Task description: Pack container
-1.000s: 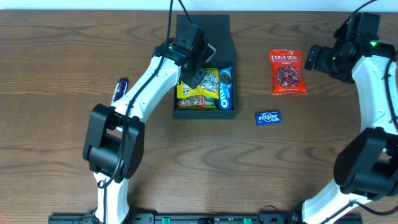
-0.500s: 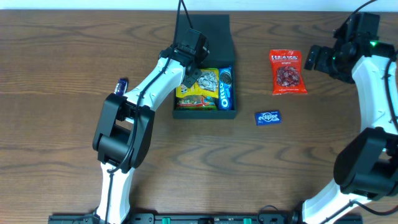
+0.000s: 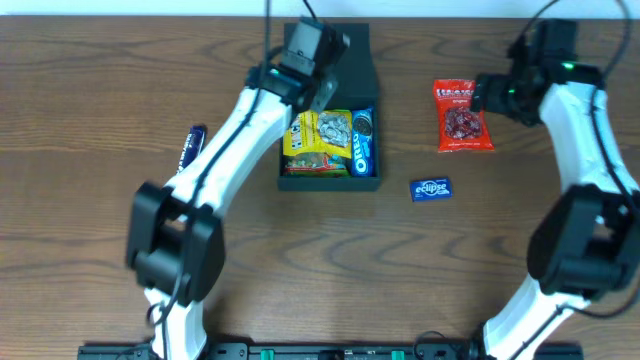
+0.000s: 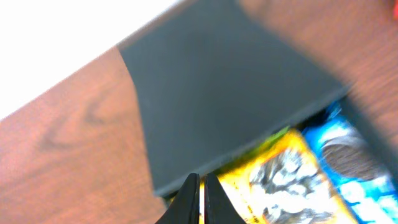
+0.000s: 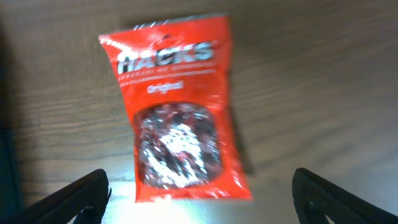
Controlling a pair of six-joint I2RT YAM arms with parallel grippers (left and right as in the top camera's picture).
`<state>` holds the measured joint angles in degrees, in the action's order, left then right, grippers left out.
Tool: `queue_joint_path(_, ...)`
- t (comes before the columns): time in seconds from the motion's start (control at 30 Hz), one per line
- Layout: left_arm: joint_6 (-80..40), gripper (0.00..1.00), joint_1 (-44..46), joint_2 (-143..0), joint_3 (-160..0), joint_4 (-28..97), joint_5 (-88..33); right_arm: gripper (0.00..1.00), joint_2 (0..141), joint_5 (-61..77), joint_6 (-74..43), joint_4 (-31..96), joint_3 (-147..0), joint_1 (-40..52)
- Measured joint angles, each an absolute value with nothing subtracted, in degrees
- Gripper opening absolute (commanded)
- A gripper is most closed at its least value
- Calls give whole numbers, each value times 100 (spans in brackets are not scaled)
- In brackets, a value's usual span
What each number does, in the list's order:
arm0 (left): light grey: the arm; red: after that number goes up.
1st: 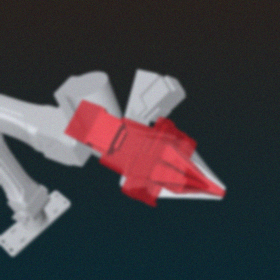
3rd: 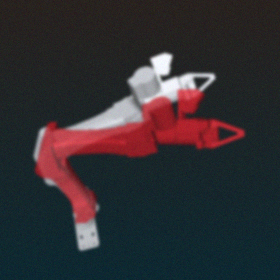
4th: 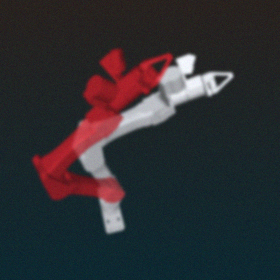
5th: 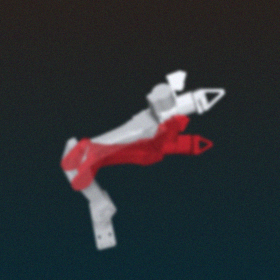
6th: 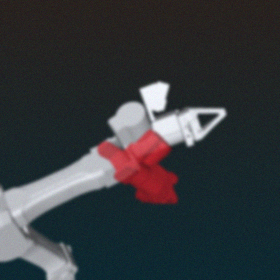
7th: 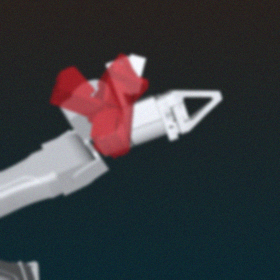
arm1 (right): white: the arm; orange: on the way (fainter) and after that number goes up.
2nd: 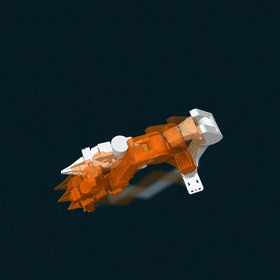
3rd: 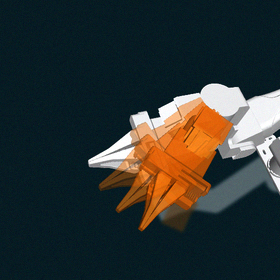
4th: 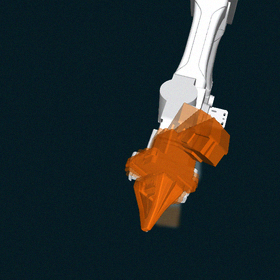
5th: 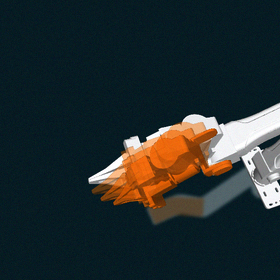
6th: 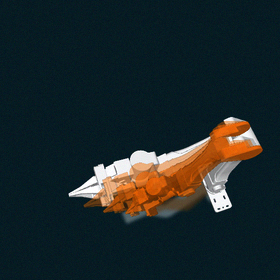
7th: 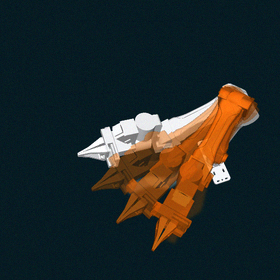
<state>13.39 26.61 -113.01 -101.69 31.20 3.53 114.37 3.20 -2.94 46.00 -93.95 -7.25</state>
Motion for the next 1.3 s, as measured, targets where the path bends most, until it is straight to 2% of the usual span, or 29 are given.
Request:
queue_joint_path(0.27,1264,6,2427,-10914,-10278,3286,185,79,12302,235,-202,4042,-9395,-617)
queue_joint_path(0.37,1197,6,2340,-10940,-10276,3321,148,66,12547,193,-196,3938,-9395,-617)
queue_joint_path(0.43,1181,6,2329,-10940,-10276,3319,143,48,12582,224,-167,3920,-9395,-617)
queue_joint_path(0.47,1179,6,2324,-10940,-10276,3319,137,42,12584,235,-172,3918,-9395,-615)
queue_joint_path(0.57,1179,6,2320,-10940,-10276,3319,121,32,12584,270,-185,3913,-9408,-613)
queue_joint_path(0.63,1179,6,2300,-10940,-10276,3319,113,20,12584,281,-196,3920,-9435,-613)
queue_joint_path(0.7,1179,6,2268,-10940,-10276,3321,91,13,12571,301,-172,3957,-9483,-613)
queue_joint_path(0.77,1179,6,2224,-10940,-10276,3319,75,1,12551,318,-172,4042,-9533,-613)
queue_joint_path(1.0,1007,6,1767,-10938,-10276,3310,-121,2,12420,318,-86,4818,-9861,-602)
queue_joint_path(1.13,963,6,1166,-10927,-10276,3275,-445,1,12020,829,589,4873,-9885,-355)
queue_joint_path(1.3,917,6,534,-10916,-10276,3301,-611,1,11135,1765,1699,4849,-10057,515)
